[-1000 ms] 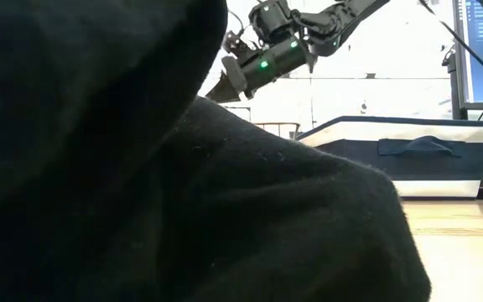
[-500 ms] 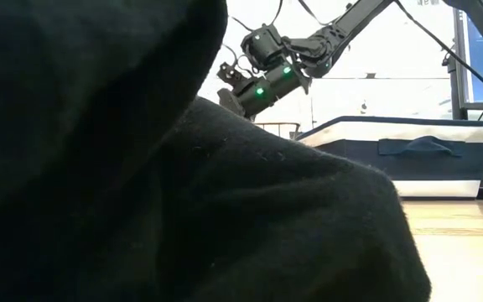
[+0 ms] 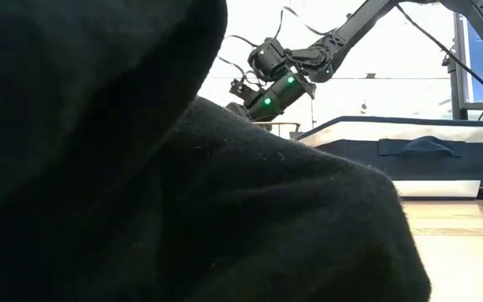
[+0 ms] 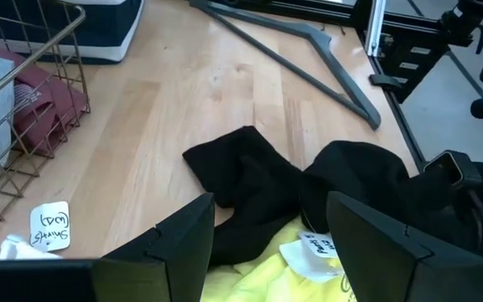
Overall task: Pick & Place Cloths
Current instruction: Put the gray underwear into the mesh basket, then put the black underwear into the mesh basket
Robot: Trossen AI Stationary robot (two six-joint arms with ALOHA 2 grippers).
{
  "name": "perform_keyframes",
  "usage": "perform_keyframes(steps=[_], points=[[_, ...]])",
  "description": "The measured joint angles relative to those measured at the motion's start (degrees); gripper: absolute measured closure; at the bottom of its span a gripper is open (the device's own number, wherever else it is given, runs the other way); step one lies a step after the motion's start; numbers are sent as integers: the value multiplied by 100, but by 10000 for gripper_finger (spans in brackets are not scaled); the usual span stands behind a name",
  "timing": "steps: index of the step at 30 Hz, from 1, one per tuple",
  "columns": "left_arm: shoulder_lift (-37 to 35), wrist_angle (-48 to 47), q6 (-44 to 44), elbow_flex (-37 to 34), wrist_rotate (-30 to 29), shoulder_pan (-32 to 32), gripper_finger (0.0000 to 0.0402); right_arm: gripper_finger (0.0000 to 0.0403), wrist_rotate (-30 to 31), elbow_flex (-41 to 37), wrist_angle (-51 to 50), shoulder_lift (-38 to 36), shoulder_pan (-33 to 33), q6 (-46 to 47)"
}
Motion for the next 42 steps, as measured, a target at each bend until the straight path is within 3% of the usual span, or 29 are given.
perform_keyframes(steps=[7, 15, 25, 29, 37, 42], points=[[0, 0, -237, 0, -4, -2, 167, 403, 9, -8, -81, -289, 80, -203], [0, 12, -271, 0, -10, -142, 167, 403, -2, -1, -516, -1178, 624, -977], [0, 295, -256, 0, -97, -629, 167, 403, -4, 1, -2443, -2352, 1383, -1625], [31, 307, -416, 0, -434, -813, 167, 403, -3, -30, -3182, -2707, 1705, -1629], [279, 299, -862, 0, -774, -1064, 167, 403, -9, -1016, -3210, -3507, 2390, -1631], [444, 301, -1180, 0, -820, -1083, 167, 403, -11, -2047, -2370, -4069, 2727, -1629]])
